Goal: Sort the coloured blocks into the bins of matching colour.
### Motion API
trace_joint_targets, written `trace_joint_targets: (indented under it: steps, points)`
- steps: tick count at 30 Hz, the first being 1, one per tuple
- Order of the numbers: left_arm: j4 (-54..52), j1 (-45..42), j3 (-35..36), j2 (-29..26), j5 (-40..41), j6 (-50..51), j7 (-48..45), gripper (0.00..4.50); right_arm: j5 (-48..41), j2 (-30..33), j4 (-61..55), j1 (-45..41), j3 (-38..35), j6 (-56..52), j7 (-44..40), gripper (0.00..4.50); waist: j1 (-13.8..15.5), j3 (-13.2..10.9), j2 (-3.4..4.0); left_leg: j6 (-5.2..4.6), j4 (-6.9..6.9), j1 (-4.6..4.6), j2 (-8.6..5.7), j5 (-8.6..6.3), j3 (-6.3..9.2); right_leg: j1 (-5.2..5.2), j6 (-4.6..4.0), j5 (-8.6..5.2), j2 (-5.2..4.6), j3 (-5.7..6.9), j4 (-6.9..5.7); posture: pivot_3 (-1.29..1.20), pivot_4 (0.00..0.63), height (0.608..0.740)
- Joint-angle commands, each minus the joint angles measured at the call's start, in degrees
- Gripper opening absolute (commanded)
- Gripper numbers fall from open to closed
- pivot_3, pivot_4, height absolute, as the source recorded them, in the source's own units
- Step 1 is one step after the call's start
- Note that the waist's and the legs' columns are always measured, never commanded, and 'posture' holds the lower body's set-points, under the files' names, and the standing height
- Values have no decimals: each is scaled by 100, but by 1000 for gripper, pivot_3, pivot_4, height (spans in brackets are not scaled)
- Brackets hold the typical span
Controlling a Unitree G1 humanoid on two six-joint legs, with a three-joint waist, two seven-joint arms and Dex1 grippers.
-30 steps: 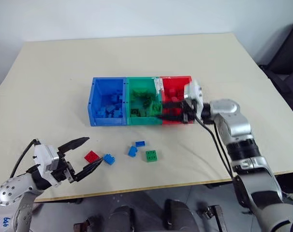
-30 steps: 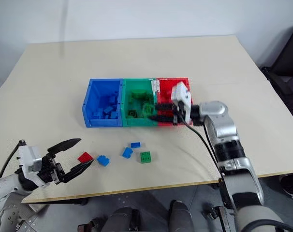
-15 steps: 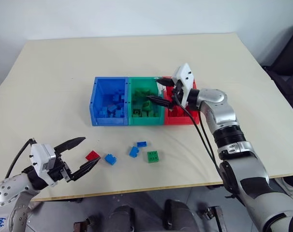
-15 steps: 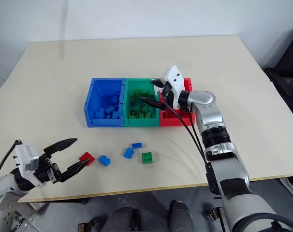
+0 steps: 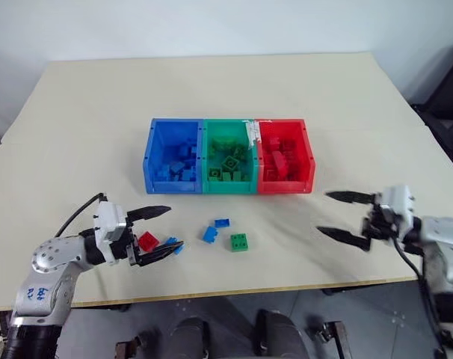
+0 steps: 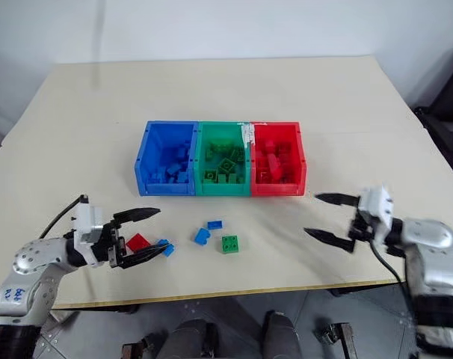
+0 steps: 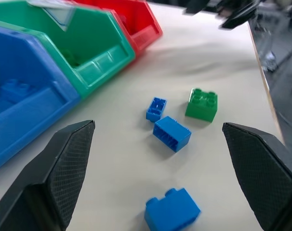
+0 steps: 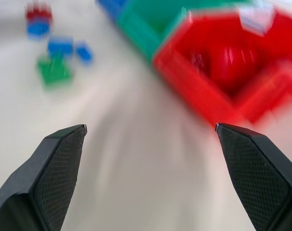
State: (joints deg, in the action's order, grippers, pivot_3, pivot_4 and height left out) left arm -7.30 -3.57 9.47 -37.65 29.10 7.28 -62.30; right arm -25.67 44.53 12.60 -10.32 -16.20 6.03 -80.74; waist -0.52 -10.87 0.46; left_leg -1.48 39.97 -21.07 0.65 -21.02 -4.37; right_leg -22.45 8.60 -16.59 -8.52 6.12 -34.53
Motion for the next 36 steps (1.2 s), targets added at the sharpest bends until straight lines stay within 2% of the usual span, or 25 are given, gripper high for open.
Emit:
trace_joint_targets:
  steps: [1, 5, 7, 12, 15, 22, 26, 35, 36]
  points:
    - [91, -101, -50, -73, -52, -294, -299, 4500, 32, 241, 190, 100, -203, 481, -207, 4467, -34, 0, 0, 3, 1, 4, 3, 2, -10, 0, 0, 0, 1, 0, -2, 0, 150, 740]
    - [182, -96, -49, -141, -36, -427, -574, 4500, 121, 219, 136, -19, 98, 541, -255, 4467, -74, 0, 0, 9, 3, 7, 11, 5, -15, -1, -2, 1, 1, -2, -13, 0, 150, 740]
    - [128, 18, 11, -220, -10, -492, -709, 4500, 179, 132, -218, -209, 537, 218, -233, 4467, -98, 0, 0, 9, 4, 6, 16, 5, -6, -3, -2, 1, -2, -4, -13, 0, 150, 740]
    - [-9, 495, 130, -543, -177, -898, -1055, 4500, 417, 37, -1367, -695, 1630, -1379, 324, 4467, -103, -2, 5, 10, 5, 2, 30, 6, 6, -12, -5, -1, -2, -6, -20, 0, 150, 740]
    - [-233, 900, 389, -619, -27, -844, -959, 4500, 390, -252, -1966, -966, 2278, -2048, 496, 4467, -73, -2, 5, 9, 5, -7, 27, 5, 17, -15, -7, -1, -6, -5, -18, 0, 150, 740]
    - [-455, 1407, 816, -572, -29, -883, -682, 4500, 1411, -885, -1698, -1318, 3140, -1937, 1342, 4467, 49, -2, 5, 7, 8, -17, 18, 3, 36, -13, -8, 0, -12, 3, -14, 0, 150, 740]
    - [-645, 1643, 900, -544, -11, -882, -615, 4500, 1502, -1112, -1496, -1427, 3252, -1822, 1398, 3573, 27, -2, 5, 7, 6, -18, 17, 2, 35, -13, -8, 0, -10, 4, -13, 0, 150, 740]
    - [-822, 1835, 967, -446, 5, -888, -379, 4500, 1277, -1238, -1457, -1414, 3193, -1683, 1073, 358, 28, -2, 5, 7, 5, -17, 16, 2, 32, -13, -8, 0, -5, 5, -13, 0, 150, 740]
    - [-826, 1869, 978, -439, 4, -902, -368, 4500, 1213, -1200, -1418, -1420, 3151, -1582, 940, 358, 29, -2, 5, 7, 5, -17, 16, 2, 32, -13, -8, 0, -5, 5, -13, 0, 150, 740]
